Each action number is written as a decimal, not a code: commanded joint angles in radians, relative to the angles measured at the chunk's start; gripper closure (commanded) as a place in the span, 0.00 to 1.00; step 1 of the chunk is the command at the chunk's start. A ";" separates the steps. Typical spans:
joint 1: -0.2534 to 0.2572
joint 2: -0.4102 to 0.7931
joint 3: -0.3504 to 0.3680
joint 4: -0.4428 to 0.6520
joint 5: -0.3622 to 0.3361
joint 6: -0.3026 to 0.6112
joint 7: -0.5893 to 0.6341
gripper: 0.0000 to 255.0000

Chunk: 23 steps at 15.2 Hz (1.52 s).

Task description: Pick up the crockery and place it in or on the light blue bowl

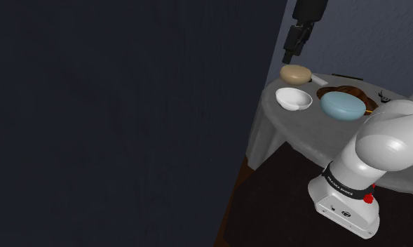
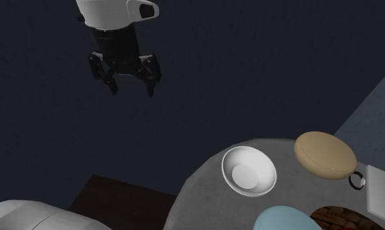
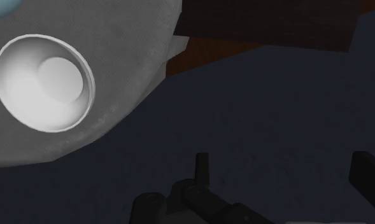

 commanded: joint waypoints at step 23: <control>-0.165 0.375 -0.318 -0.267 -0.275 0.660 -0.278 0.00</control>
